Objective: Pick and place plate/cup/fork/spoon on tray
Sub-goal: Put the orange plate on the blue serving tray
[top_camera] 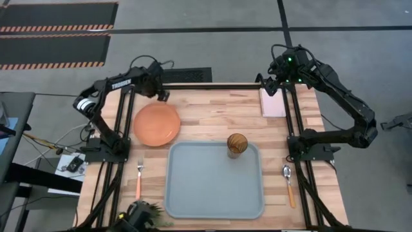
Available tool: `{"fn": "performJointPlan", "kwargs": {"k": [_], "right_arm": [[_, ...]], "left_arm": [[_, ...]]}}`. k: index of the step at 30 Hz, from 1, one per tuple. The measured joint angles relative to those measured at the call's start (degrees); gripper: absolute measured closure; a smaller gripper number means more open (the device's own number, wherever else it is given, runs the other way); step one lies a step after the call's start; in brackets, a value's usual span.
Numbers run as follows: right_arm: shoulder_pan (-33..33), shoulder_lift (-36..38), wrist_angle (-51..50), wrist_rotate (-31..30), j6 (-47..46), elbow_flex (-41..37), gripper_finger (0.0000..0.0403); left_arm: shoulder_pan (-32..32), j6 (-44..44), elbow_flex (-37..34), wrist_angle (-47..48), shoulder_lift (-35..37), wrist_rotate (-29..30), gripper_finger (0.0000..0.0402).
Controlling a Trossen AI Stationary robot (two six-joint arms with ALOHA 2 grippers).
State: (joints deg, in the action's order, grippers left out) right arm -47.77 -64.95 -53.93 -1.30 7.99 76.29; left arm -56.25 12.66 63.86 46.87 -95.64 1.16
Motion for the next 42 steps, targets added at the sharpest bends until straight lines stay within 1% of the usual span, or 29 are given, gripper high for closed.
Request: {"fn": "performJointPlan", "kwargs": {"k": [2, 5, 6, 10, 13, 18, 21, 27, 34, 36, 39, 40, 42], "right_arm": [[-0.02, 0.00, 0.02, 0.01, 0.00, 0.00, 0.0129], [-0.01, 0.00, 0.03, 0.02, -0.03, 0.00, 0.0129], [0.00, 0.00, 0.07, 0.00, -0.02, 0.00, 0.0129], [-0.01, 0.00, 0.22, 0.00, -0.04, 0.02, 0.0129], [-0.01, 0.00, 0.35, 0.00, -0.07, 0.02, 0.0129], [0.00, 0.00, 0.41, 0.00, -0.46, 0.02, 0.0129], [-0.02, 0.00, 0.60, 0.00, -0.46, 0.02, 0.0129], [-0.02, 0.00, 0.63, -0.02, -0.46, 0.02, 0.0129], [-0.01, 0.00, 0.66, -0.02, -0.46, 0.02, 0.0129], [-0.02, 0.00, 0.70, -0.02, -0.46, 0.02, 0.0129], [-0.01, 0.00, 0.68, -0.03, -0.46, 0.02, 0.0129], [-0.02, 0.00, 0.68, -0.02, -0.46, 0.02, 0.0129], [-0.01, 0.00, 0.68, -0.04, -0.46, 0.02, 0.0129]], "left_arm": [[0.15, -3.16, -0.77, 0.79, -1.56, 0.66, 0.0121], [0.16, -6.59, -1.47, 2.82, -2.98, 4.98, 0.0128], [0.10, -7.19, -1.51, 3.03, -3.08, 5.48, 0.0130], [-0.36, -9.92, -1.34, 2.71, -2.75, 4.07, 0.0141], [-0.79, -10.27, -1.41, 2.71, -2.95, 3.23, 0.0160], [-1.01, -11.49, -2.25, 3.66, -3.36, 3.17, 0.0185], [-0.99, -12.35, -2.25, 3.54, -3.36, 4.11, 0.0198], [-1.13, -12.24, -2.28, 3.37, -3.87, 5.54, 0.0253], [-1.68, -12.82, -2.28, 1.77, -3.87, 1.84, 0.0305], [-1.66, -12.62, -2.28, 1.87, -3.87, 1.78, 0.0331], [-1.66, -12.55, -2.28, 1.91, -3.87, 1.48, 0.0383], [-1.66, -12.06, -2.28, 1.76, -3.85, 1.43, 0.0391], [-1.64, -11.19, -2.22, 1.04, -3.82, 1.48, 0.0393]]}}
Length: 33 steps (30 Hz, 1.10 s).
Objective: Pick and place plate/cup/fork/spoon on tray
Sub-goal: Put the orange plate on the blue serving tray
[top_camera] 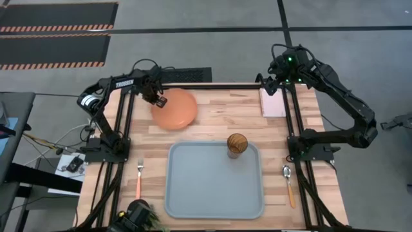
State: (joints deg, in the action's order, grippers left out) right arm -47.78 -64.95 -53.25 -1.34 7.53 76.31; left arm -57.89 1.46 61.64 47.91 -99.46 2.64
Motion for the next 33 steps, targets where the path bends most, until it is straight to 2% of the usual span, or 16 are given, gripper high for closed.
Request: {"fn": "performJointPlan", "kwargs": {"k": [6, 12, 21, 33], "right_arm": [[-0.01, 0.00, 0.00, -0.01, -0.02, 0.00, 0.0129], [0.00, 0.00, 0.02, -0.01, -0.02, 0.00, 0.0129], [-0.01, 0.00, 0.04, -0.01, -0.04, 0.00, 0.0129], [-0.01, 0.00, 0.04, -0.01, -0.04, 0.00, 0.0129]], "left_arm": [[0.00, 2.34, 0.05, 0.72, 0.04, -0.31, 0.0400], [0.38, 5.89, 0.95, 1.74, 0.04, -3.94, 0.0401], [2.39, 7.23, 5.97, 3.40, 0.02, -3.93, 0.0401], [3.48, 7.12, 13.05, 11.91, 0.02, -5.36, 0.0401]]}}
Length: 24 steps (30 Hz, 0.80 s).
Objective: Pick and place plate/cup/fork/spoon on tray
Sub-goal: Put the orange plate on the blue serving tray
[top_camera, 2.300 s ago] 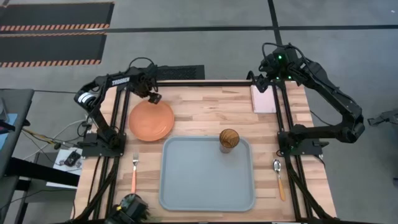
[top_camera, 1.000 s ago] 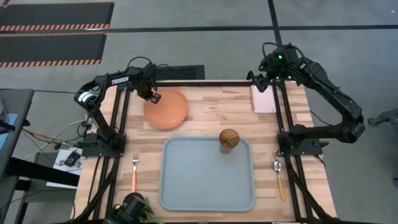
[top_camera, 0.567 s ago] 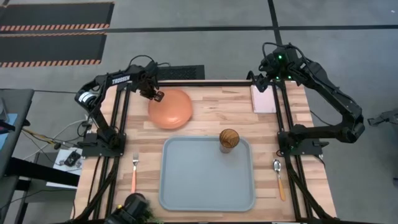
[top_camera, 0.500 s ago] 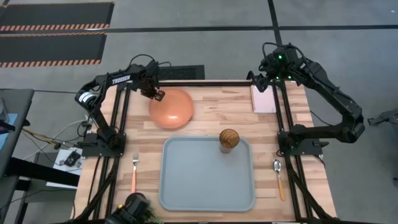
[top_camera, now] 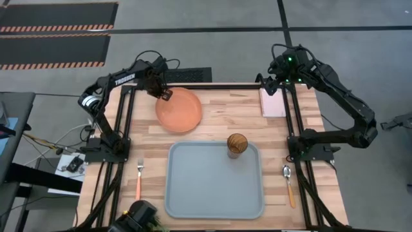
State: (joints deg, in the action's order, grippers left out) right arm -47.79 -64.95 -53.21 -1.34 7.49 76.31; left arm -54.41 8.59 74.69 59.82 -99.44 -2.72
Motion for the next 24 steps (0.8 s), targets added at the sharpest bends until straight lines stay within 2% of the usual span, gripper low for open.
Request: {"fn": "performJointPlan", "kwargs": {"k": [16, 24], "right_arm": [[0.00, 0.00, 0.02, 0.00, 0.37, 0.00, 0.0129], [0.00, 0.00, 0.02, 0.00, 0.50, 0.00, 0.0129]], "left_arm": [[1.00, -0.37, 10.30, 7.81, 0.00, -4.63, 0.0401], [5.32, 0.23, 11.90, 11.03, 2.67, -12.74, 0.0401]]}}
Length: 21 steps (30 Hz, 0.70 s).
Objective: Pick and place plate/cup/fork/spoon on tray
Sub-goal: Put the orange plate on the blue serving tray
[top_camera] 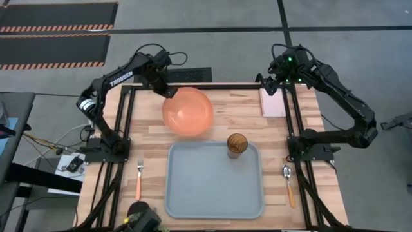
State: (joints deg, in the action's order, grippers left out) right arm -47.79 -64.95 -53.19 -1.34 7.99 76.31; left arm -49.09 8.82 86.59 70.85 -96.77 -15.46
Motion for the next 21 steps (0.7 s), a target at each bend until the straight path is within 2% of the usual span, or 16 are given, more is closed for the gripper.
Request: {"fn": "performJointPlan", "kwargs": {"k": [3, 9, 14, 21], "right_arm": [[0.01, 0.00, 0.00, 0.00, 0.00, 0.00, 0.0129], [0.02, 0.00, 0.24, 0.02, 0.02, 0.00, 0.0129], [0.02, 0.00, 0.24, 0.02, 0.02, 0.00, 0.0129], [0.02, 0.00, 0.22, 0.04, 0.02, 0.00, 0.0129]], "left_arm": [[2.57, 1.35, 0.00, 2.66, 2.33, -0.75, 0.0401], [9.94, 5.82, -0.43, 8.26, 8.67, 1.68, 0.0401], [19.10, 15.63, -0.59, 7.66, 13.54, 1.71, 0.0401], [32.92, 26.70, -0.66, 9.16, 14.86, 3.81, 0.0401]]}}
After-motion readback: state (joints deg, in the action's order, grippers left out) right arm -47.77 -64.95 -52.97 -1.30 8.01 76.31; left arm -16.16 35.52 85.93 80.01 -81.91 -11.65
